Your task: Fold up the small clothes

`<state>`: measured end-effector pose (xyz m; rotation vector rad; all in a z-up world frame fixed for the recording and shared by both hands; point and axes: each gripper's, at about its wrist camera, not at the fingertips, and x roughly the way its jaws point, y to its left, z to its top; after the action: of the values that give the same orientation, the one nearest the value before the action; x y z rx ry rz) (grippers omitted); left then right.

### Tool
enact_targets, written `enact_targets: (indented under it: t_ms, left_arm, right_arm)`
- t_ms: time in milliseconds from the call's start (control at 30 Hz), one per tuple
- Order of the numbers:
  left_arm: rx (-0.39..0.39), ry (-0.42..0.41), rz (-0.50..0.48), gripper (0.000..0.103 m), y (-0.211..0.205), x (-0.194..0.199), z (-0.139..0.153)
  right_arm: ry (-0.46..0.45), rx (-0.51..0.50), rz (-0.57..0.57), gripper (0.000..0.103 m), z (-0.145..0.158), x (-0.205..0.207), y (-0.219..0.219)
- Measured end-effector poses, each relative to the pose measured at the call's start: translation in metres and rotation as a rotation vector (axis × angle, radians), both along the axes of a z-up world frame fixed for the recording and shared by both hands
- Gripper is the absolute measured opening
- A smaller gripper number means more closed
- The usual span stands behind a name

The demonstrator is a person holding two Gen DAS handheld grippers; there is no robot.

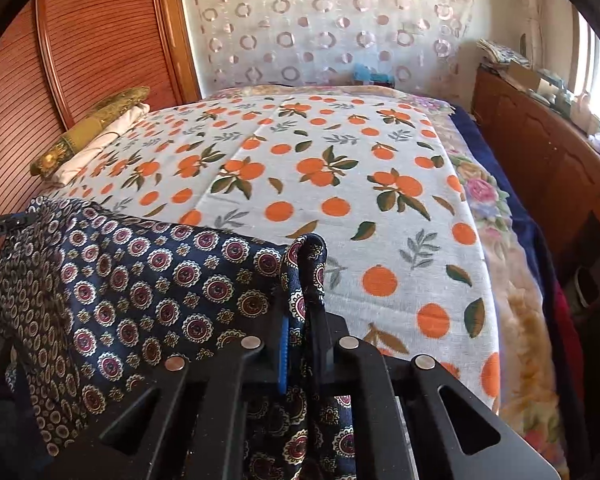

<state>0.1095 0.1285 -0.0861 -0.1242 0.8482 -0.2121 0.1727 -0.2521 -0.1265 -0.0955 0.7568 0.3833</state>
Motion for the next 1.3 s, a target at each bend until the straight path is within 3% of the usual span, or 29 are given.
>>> enact_targets:
  t_ms: [100,233,467,767,933,1100,1200,1300]
  left_arm:
    - [0.011,-0.021,0.002,0.009,-0.007,-0.008,0.007]
    - [-0.013,-0.104,-0.019,0.009,-0.017,-0.035,0.036]
    - [-0.020,-0.295,-0.064,0.008,-0.033,-0.096,0.109]
    - [-0.025,-0.504,-0.076,0.008,-0.037,-0.123,0.193]
    - [0.027,-0.555,-0.071,0.008,-0.041,-0.079,0.231]
    - [0.066,-0.563,-0.032,0.008,-0.048,-0.012,0.246]
    - [0.102,-0.510,-0.019,0.008,-0.056,0.042,0.229]
    - [0.122,-0.425,-0.032,0.010,-0.064,0.096,0.186]
  right_arm:
    - [-0.024,0.038,-0.003,0.006,0.003,-0.009,-0.005]
    - [-0.084,0.096,-0.011,0.005,0.022,-0.030,-0.015]
    - [-0.242,0.151,0.020,0.005,0.082,-0.086,-0.030]
    - [-0.456,0.128,0.054,0.004,0.174,-0.140,-0.043]
    - [-0.567,0.027,0.047,0.004,0.230,-0.128,-0.042]
    - [-0.583,-0.058,-0.010,0.004,0.266,-0.067,-0.038]
    - [-0.524,-0.103,-0.052,0.004,0.259,-0.010,-0.031]
    - [-0.423,-0.131,-0.094,0.004,0.224,0.049,-0.012]
